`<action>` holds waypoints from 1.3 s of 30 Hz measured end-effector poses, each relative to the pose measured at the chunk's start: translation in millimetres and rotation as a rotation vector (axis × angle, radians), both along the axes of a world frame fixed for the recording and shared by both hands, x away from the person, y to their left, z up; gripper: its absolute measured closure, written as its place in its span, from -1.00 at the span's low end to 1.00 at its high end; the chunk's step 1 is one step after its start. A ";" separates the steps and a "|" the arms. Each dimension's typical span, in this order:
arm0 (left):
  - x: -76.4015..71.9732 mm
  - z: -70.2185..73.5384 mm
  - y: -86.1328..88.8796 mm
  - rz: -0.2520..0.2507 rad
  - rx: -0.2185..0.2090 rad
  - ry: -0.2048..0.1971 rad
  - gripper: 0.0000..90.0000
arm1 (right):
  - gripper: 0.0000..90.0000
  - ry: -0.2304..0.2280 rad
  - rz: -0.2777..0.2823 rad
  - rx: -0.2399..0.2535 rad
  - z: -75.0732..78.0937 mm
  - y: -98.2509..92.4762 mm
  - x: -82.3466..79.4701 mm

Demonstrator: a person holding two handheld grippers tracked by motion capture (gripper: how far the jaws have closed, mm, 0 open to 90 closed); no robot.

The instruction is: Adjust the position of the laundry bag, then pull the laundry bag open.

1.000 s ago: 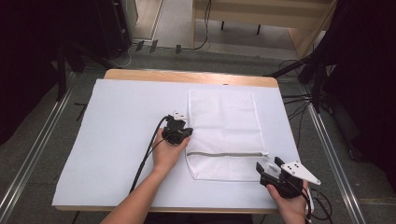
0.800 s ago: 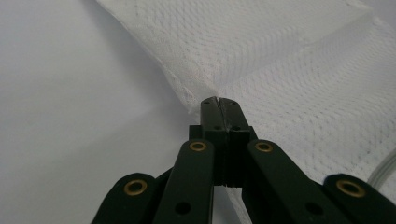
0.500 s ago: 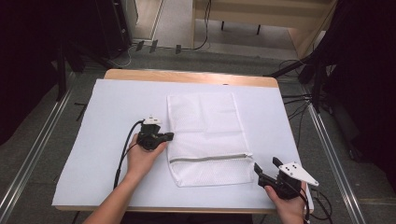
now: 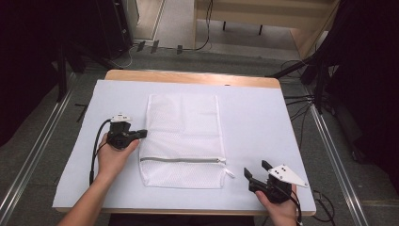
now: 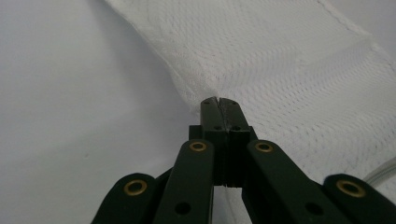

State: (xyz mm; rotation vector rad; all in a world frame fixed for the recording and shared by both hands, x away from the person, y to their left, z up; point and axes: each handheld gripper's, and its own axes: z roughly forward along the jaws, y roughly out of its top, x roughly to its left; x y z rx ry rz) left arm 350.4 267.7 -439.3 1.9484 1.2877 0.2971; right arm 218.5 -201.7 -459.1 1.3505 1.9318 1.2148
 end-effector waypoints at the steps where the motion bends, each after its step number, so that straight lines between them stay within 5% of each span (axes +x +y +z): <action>1: 0.1 -0.5 4.5 0.029 0.004 -0.004 1.00 | -0.35 0.000 0.007 0.000 0.0 2.7 -0.1; 3: -0.2 -1.3 7.1 0.059 -0.016 -0.012 0.83 | -0.33 0.003 0.029 0.002 0.2 9.9 -0.6; 4: -2.9 -1.7 12.9 0.114 -0.060 -0.027 0.47 | -0.33 0.006 0.046 0.002 0.1 13.3 -0.2; 5: -5.9 -1.6 15.7 0.120 -0.078 -0.032 0.26 | -0.31 0.019 0.054 0.007 0.5 16.4 -0.2; 7: -14.9 -1.6 18.4 0.134 -0.099 -0.054 0.17 | -0.24 0.031 0.073 0.035 1.3 22.7 -0.4; 14: -50.9 9.0 9.8 0.118 -0.058 -0.128 0.04 | -0.06 0.096 0.199 -0.006 2.2 47.6 2.1; 17: -59.8 14.8 4.2 0.093 -0.050 -0.164 -0.01 | -0.07 0.066 0.169 0.055 5.8 51.3 6.1; 20: -63.6 15.2 2.7 0.079 -0.067 -0.181 -0.02 | -0.10 0.054 0.149 0.045 8.7 53.7 9.1; 23: -66.7 10.2 -1.8 0.055 -0.073 -0.183 -0.02 | -0.12 0.094 0.151 0.018 5.7 55.4 17.0; 27: -68.8 4.0 -8.7 0.023 -0.058 -0.182 -0.02 | -0.13 0.163 0.166 0.064 -4.5 60.5 22.9; 30: -70.0 0.8 -12.0 0.007 -0.056 -0.170 -0.02 | -0.14 0.136 0.192 -0.016 -5.9 70.5 24.3; 39: -74.0 1.1 -17.4 -0.016 -0.053 -0.168 0.01 | -0.21 0.147 0.181 -0.063 -17.0 75.4 22.2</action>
